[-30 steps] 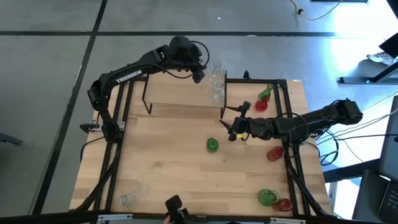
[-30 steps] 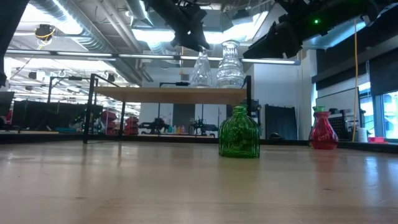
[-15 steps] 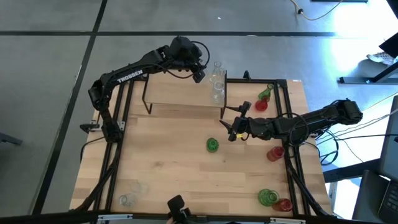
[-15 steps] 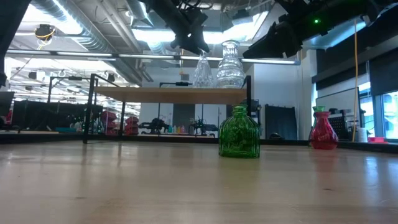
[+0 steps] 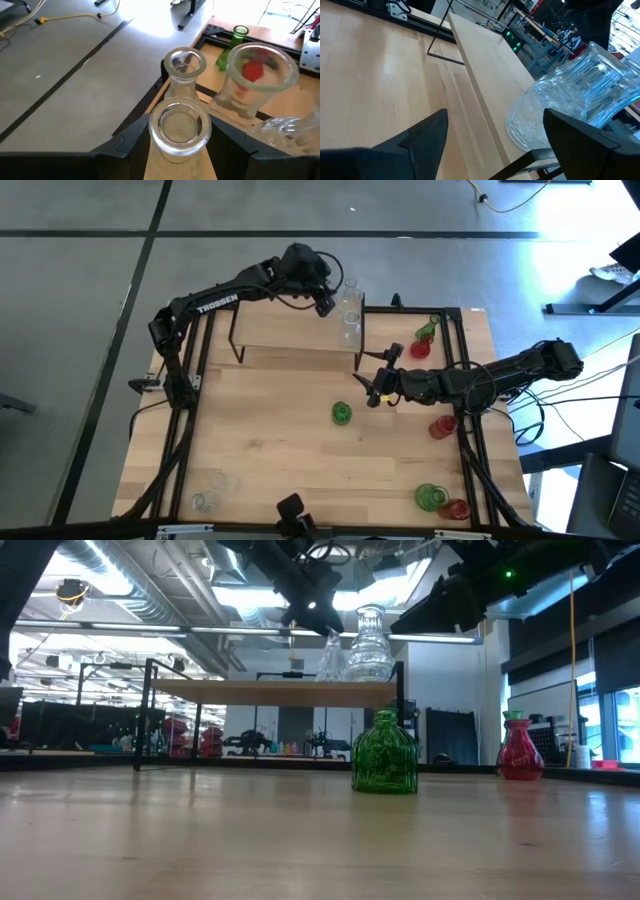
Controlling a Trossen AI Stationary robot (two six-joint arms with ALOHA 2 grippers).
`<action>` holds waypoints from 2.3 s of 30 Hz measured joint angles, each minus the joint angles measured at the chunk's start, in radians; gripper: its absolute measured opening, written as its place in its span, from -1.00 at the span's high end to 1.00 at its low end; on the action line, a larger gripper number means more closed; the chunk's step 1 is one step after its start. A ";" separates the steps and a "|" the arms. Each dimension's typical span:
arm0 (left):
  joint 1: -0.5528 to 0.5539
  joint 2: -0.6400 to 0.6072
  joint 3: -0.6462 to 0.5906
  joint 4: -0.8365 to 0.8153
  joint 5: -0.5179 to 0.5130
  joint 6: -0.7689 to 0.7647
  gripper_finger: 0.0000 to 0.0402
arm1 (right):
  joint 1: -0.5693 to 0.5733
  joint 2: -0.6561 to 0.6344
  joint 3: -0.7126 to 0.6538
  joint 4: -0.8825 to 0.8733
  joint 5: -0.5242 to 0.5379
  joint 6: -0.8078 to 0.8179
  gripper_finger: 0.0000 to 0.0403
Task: Sort vases onto shelf
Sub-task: Put the transparent vase on the shelf, then put the transparent vase aligned with the other transparent vase on the shelf
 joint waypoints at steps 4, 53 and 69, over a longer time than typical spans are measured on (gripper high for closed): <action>-0.002 0.000 0.000 0.005 -0.003 0.000 0.16 | 0.000 0.000 0.000 0.000 0.000 0.000 -0.57; -0.173 -0.360 0.046 -0.392 -0.059 -0.003 -0.41 | 0.000 0.000 0.000 -0.029 -0.010 0.023 -0.57; -0.538 -0.436 0.019 -0.685 -0.140 -0.335 -0.41 | 0.000 0.000 0.000 0.008 -0.045 0.050 -0.57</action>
